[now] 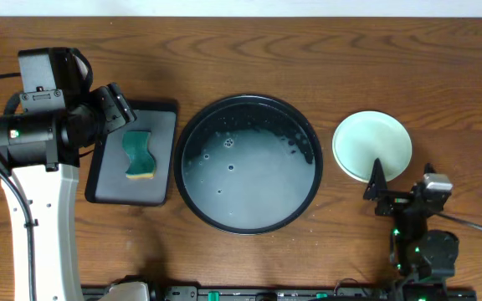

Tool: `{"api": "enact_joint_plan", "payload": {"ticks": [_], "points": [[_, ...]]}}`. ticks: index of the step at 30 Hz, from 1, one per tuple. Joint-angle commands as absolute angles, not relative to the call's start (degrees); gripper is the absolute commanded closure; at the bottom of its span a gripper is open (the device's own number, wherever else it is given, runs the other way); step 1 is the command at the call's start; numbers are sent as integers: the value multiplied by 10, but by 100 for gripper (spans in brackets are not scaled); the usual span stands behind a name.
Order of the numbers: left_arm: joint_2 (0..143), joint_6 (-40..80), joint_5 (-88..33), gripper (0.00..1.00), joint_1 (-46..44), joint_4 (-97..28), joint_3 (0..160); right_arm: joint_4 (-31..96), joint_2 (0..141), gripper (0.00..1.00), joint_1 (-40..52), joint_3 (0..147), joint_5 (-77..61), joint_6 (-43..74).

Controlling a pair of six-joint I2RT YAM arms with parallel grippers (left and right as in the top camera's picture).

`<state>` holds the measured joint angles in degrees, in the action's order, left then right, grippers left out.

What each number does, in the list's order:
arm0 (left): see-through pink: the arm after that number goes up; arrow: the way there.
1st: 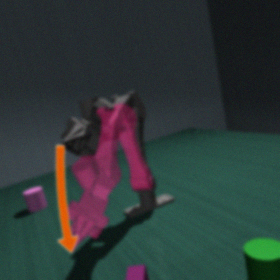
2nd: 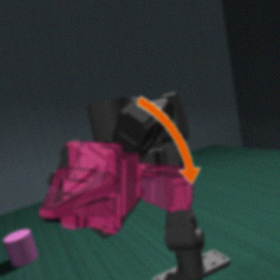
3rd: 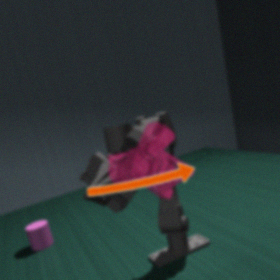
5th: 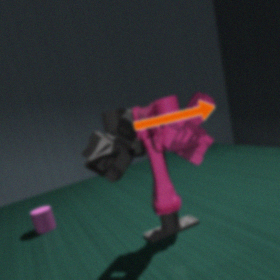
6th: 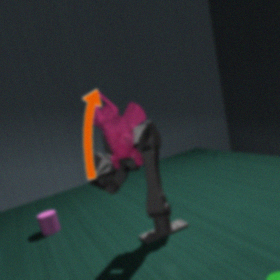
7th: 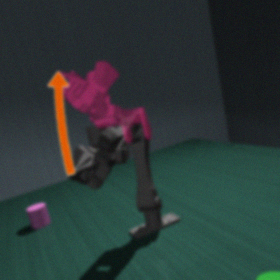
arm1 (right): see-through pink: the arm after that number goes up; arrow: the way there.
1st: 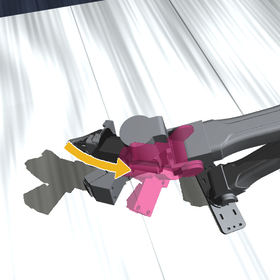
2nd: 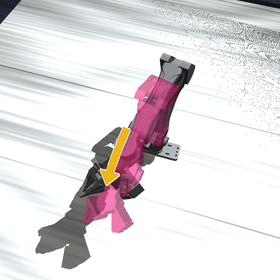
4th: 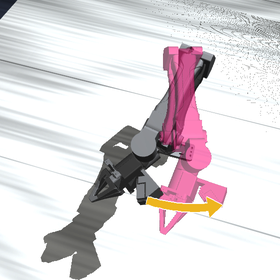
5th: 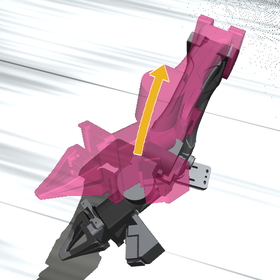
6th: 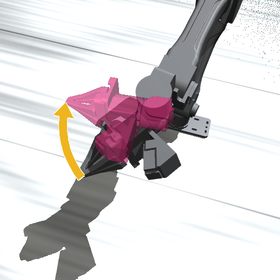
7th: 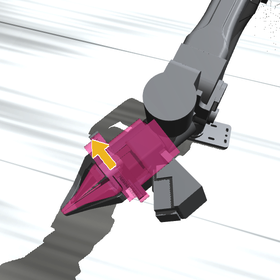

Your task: Clean dirty plates on tray and stack at the side

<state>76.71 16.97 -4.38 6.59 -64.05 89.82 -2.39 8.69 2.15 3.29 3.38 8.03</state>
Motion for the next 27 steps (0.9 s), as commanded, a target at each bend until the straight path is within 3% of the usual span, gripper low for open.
{"api": "enact_joint_plan", "payload": {"ticks": [1,6,27], "points": [[763,178,-45,23,65,-640,901,-26,48,1,12,2,31,79],[763,178,-45,23,65,-640,901,41,20,1,12,3,31,81],[763,178,-45,23,65,-640,901,41,3,1,12,3,19,81]]}}
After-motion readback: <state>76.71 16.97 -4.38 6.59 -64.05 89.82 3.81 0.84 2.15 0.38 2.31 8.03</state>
